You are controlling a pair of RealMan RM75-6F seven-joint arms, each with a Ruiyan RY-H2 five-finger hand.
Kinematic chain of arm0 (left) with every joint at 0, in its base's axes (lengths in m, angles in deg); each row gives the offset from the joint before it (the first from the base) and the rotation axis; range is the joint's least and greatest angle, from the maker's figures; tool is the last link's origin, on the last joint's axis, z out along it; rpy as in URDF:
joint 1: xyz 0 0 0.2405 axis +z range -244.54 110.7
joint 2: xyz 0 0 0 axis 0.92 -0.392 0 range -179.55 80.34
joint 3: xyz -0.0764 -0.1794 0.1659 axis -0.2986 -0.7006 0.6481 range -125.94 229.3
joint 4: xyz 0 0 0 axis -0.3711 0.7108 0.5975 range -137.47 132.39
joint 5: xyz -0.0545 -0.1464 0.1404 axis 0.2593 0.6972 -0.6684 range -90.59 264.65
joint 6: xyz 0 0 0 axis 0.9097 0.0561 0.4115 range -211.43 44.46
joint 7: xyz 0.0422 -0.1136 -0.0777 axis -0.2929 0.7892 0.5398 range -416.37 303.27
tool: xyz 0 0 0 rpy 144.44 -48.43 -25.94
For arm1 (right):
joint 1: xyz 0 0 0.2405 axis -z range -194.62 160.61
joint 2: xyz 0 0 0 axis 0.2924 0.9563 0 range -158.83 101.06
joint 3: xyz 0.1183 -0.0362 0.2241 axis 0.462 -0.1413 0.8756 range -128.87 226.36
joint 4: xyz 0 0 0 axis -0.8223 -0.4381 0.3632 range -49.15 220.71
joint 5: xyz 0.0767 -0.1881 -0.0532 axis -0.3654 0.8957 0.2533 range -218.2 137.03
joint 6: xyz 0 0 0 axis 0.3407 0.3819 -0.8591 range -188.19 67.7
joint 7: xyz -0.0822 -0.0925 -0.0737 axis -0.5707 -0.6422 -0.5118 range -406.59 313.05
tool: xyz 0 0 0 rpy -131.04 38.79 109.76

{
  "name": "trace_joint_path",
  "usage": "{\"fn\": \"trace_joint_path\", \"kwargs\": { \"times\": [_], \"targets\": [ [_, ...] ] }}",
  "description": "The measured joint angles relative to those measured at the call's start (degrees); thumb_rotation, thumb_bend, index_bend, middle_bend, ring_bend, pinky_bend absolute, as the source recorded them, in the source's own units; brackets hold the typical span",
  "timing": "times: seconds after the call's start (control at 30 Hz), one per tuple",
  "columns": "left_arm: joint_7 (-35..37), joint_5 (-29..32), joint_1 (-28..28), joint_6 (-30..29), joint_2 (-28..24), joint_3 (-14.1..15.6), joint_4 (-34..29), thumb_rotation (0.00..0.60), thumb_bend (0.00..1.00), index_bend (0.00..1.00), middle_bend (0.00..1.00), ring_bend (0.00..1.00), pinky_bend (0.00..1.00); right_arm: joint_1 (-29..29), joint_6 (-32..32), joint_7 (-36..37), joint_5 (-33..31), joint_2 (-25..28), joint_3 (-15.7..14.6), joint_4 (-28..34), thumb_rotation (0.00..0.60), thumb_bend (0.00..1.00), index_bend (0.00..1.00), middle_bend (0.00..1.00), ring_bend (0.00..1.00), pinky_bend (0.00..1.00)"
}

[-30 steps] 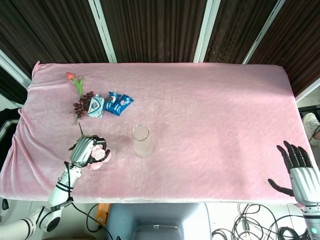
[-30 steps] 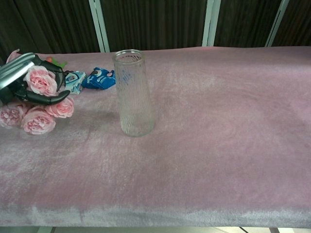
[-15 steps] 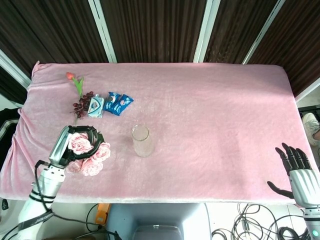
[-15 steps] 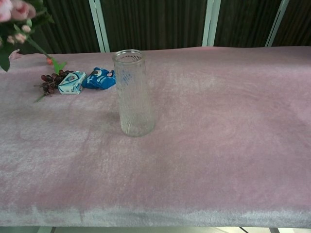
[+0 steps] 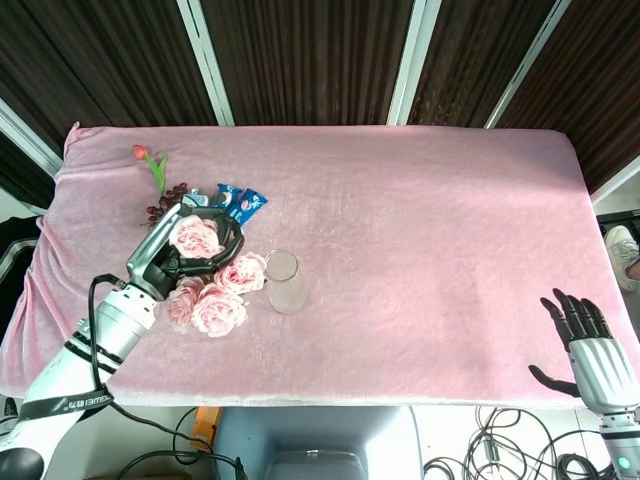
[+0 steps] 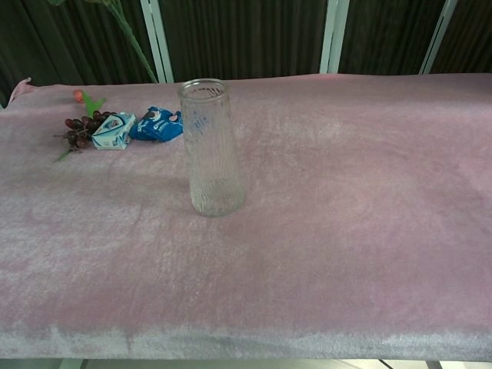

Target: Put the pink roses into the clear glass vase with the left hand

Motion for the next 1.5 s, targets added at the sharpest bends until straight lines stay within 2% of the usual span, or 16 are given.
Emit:
{"fn": "trace_joint_path", "kwargs": {
  "times": [0.13, 0.23, 0.5, 0.77, 1.03, 1.13, 1.27, 1.43, 1.5],
  "targets": [
    [-0.9, 7.9, -5.2, 0.3, -0.2, -0.9, 0.0, 0.6, 0.42, 0.79, 0.77, 0.65, 0.78, -0.3, -0.4, 0.2, 0.0, 0.1, -0.1, 0.0, 0.6, 0.29, 0.0, 0.0, 0.0, 0.0],
    [-1.8, 11.4, -7.7, -0.5, 0.2, -1.3, 0.1, 0.6, 0.42, 0.79, 0.77, 0.65, 0.78, -0.3, -0.4, 0.3, -0.2, 0.2, -0.1, 0.0, 0.6, 0.29, 0.0, 0.0, 0.0, 0.0],
    [-6.3, 18.1, -13.9, -3.0, 6.4, -0.1, 4.2, 0.6, 0.42, 0.79, 0.77, 0.65, 0.78, -0.1, 0.0, 0.7, 0.0, 0.4, -0.3, 0.0, 0.6, 0.29, 0.0, 0.0, 0.0, 0.0],
    [-8.6, 20.0, -14.9, -1.4, 10.0, 1.2, 8.1, 0.6, 0.42, 0.79, 0.77, 0.65, 0.79, 0.4, 1.0, 2.1, -0.1, 0.9, -0.1, -0.3, 0.6, 0.29, 0.0, 0.0, 0.0, 0.0],
    [-8.7, 18.3, -14.4, 4.3, 14.9, 2.9, 14.9, 0.6, 0.42, 0.78, 0.77, 0.65, 0.78, 1.0, 2.1, 1.4, -0.3, 0.5, 0.2, -0.5, 0.6, 0.29, 0.0, 0.0, 0.0, 0.0],
    [-8.8, 17.7, -14.5, 6.0, 17.6, 4.0, 18.6, 0.6, 0.42, 0.7, 0.71, 0.63, 0.77, 1.0, 2.2, 1.6, -0.2, 0.5, 0.2, -0.7, 0.6, 0.29, 0.0, 0.0, 0.0, 0.0],
    [-10.0, 16.8, -15.0, 6.4, 21.4, 5.8, 22.7, 0.6, 0.41, 0.47, 0.55, 0.56, 0.72, 0.8, 1.8, 1.9, -0.8, 0.6, 0.4, -0.8, 0.6, 0.29, 0.0, 0.0, 0.0, 0.0],
    [-11.0, 15.2, -15.1, 7.7, 25.5, 7.3, 27.4, 0.6, 0.41, 0.29, 0.46, 0.47, 0.64, 0.7, 1.4, 1.8, -1.1, 0.6, 0.5, -0.9, 0.6, 0.29, 0.0, 0.0, 0.0, 0.0],
    [-11.0, 14.9, -15.0, 9.2, 26.7, 7.7, 29.1, 0.6, 0.4, 0.19, 0.39, 0.39, 0.59, 0.8, 1.4, 1.8, -1.3, 0.6, 0.6, -0.9, 0.6, 0.29, 0.0, 0.0, 0.0, 0.0]
  ]
}}
